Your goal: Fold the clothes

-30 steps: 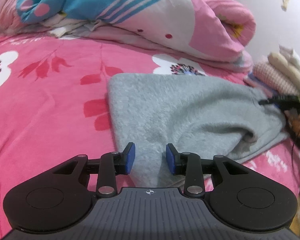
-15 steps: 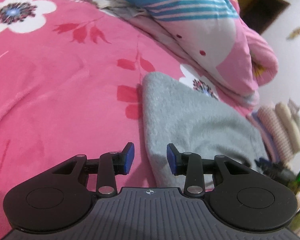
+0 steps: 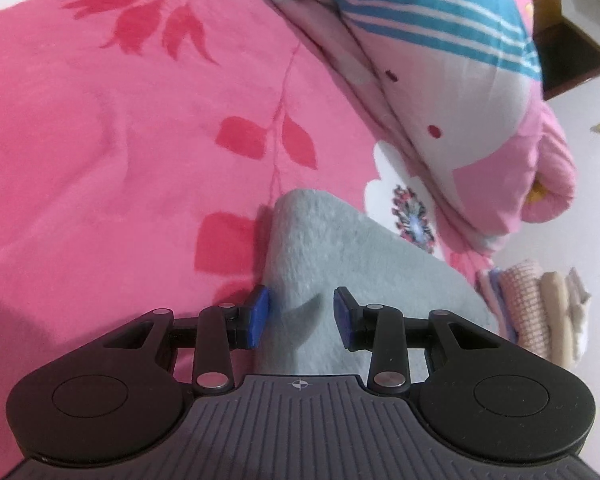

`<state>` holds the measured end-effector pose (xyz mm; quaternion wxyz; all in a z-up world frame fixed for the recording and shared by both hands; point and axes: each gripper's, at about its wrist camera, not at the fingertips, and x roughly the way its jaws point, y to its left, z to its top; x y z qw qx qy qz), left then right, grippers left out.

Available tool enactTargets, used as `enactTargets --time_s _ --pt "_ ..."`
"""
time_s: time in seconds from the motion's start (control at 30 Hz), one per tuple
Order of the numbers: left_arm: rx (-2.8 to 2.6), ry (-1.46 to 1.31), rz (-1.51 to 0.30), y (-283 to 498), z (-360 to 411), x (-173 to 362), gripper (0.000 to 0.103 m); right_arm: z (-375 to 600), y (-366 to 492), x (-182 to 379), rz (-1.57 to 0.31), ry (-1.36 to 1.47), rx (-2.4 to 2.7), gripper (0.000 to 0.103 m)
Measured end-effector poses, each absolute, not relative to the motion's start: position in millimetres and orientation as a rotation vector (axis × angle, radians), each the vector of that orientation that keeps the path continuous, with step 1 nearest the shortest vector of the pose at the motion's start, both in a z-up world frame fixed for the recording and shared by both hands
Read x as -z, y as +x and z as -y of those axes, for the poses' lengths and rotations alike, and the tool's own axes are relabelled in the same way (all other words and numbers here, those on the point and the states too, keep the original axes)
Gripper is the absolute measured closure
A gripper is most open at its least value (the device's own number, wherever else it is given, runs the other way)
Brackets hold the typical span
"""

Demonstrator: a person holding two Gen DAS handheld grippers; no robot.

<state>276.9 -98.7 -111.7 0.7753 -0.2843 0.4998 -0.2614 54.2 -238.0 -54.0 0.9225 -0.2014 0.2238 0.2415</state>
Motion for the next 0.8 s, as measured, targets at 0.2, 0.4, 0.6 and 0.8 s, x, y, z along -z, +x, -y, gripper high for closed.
enactTargets --time_s 0.2,0.4,0.6,0.8 --pt "0.584 -0.631 -1.077 289.0 105.0 124.4 0.072 207.1 84.4 90.0 -0.568 -0.518 -0.448 0.05" --pt "0.573 -0.631 -1.053 291.6 107.7 123.0 0.093 211.0 84.4 77.0 -0.577 -0.416 -0.325 0.093" --pt "0.567 -0.653 -1.003 291.4 92.2 98.6 0.097 194.1 65.2 54.4 -0.531 -0.369 -0.282 0.093" --pt "0.529 -0.622 -0.958 296.3 52.1 75.4 0.097 164.5 77.5 36.2 -0.5 -0.304 -0.344 0.094"
